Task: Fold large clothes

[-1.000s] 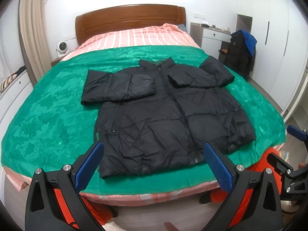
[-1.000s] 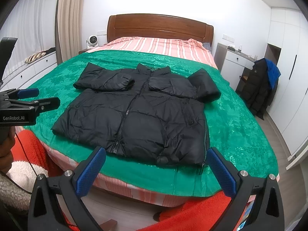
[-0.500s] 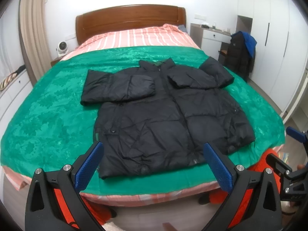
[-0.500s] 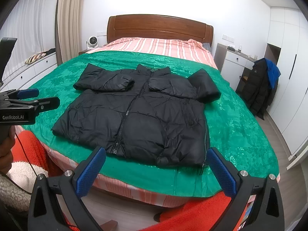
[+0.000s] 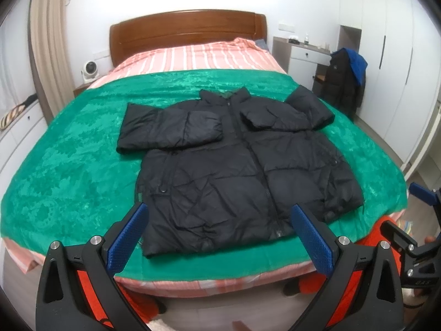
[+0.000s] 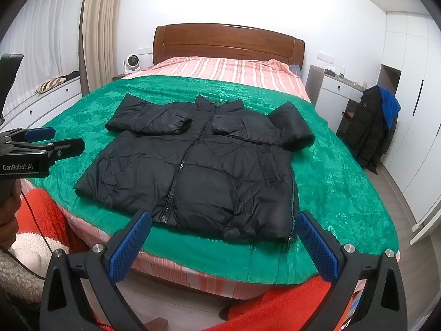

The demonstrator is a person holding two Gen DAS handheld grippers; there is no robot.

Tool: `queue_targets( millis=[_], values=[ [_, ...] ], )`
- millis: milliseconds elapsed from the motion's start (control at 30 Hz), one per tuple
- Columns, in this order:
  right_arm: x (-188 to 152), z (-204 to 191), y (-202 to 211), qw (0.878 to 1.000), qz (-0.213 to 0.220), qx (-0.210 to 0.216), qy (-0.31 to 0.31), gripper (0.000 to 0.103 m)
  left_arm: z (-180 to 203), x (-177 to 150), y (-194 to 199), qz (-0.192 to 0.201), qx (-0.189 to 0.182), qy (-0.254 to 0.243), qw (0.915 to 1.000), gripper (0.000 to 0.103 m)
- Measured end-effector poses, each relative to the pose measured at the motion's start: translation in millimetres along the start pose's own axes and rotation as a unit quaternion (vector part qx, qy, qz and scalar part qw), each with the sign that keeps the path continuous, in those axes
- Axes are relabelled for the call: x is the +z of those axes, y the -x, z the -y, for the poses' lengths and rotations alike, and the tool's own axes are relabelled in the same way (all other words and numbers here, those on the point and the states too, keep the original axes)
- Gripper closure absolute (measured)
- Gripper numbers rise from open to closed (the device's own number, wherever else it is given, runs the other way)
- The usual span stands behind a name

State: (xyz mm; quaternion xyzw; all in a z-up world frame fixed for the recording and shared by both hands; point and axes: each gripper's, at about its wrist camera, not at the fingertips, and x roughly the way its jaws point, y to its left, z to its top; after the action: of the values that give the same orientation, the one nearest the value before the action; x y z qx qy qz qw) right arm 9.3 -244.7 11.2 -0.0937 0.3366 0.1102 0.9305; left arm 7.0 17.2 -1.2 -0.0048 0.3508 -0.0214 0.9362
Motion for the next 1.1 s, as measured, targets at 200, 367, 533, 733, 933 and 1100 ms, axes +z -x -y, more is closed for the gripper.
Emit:
queue_targets(
  millis=[200,367,533,733,933,1100],
  values=[
    [0,0,0,1.0,0.0,0.001,0.0,0.0,0,0,0,0.0,0.0,0.0,1.0,0.0],
    [-1,0,0,1.0,0.0,0.0,0.0,0.0,0,0,0,0.0,0.001,0.0,1.0,0.0],
    [-1,0,0,1.0,0.001,0.0,0.0,0.0,-1,0,0,-0.001,0.002,0.001,1.0,0.0],
    [0,1,2,1.0,0.006,0.0,-0.001,0.0,-1,1,-1,-0.004,0.002,0.003,1.0,0.0],
    [-1,5,0,1.0,0.004,-0.001,-0.006,0.0,0,-1,-3,-0.012,0.018,-0.001,0.9998,0.0],
    [-1,7,-2,1.0,0.006,-0.004,-0.006,0.0,-5,-5,-15,-0.039,0.038,0.004,0.9985,0.0]
  ],
)
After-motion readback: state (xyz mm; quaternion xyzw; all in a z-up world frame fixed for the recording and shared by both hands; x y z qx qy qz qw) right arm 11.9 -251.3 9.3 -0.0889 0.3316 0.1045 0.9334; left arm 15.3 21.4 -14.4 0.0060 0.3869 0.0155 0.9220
